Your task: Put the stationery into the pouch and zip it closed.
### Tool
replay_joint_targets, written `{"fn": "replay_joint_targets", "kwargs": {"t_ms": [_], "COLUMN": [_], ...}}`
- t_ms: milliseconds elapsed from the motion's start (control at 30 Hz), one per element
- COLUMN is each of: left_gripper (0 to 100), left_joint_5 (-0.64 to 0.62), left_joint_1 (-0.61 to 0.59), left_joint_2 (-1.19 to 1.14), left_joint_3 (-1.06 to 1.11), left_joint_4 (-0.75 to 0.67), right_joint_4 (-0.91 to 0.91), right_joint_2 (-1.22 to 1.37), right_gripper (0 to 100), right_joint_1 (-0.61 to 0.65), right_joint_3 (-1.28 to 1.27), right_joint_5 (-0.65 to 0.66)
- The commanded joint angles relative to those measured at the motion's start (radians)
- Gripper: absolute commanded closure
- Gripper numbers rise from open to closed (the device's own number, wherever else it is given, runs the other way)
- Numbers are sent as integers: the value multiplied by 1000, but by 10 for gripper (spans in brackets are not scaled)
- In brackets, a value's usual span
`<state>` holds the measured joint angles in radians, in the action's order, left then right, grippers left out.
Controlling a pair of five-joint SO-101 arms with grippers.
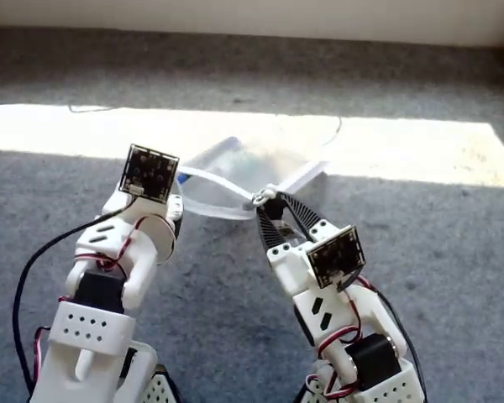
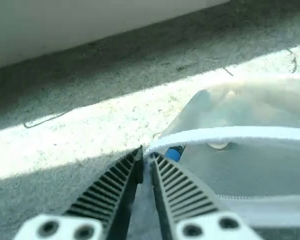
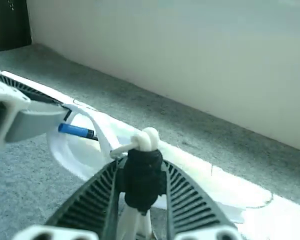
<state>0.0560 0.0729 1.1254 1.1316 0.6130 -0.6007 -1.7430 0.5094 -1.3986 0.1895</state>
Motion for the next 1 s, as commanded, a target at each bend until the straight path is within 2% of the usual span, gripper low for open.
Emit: {"fn": "replay_joint_targets", "kwargs": {"t_ms": [0, 100, 267, 533, 800, 967], "left_gripper": [988, 988, 988, 986, 984, 983], "left_joint_5": [-8, -8, -8, 94, 94, 92], "left_joint_1": [8, 12, 16, 131, 134, 137], "left_joint_2": [16, 16, 13, -41, -289, -349], "left_joint_3": [-205, -340, -522, -481, -582, -639], "left_joint_4": [48, 135, 233, 236, 241, 242], "right_joint_4": [-8, -10, -10, -12, -13, -51], "right_joint_2": [-13, -13, -13, -13, -13, -13], "right_gripper": [994, 994, 994, 994, 994, 994], "right_joint_1": [-7, -7, -7, -7, -10, -12], "right_joint_3": [24, 24, 24, 22, 22, 24], "right_joint_5": [18, 69, 78, 78, 80, 118]}}
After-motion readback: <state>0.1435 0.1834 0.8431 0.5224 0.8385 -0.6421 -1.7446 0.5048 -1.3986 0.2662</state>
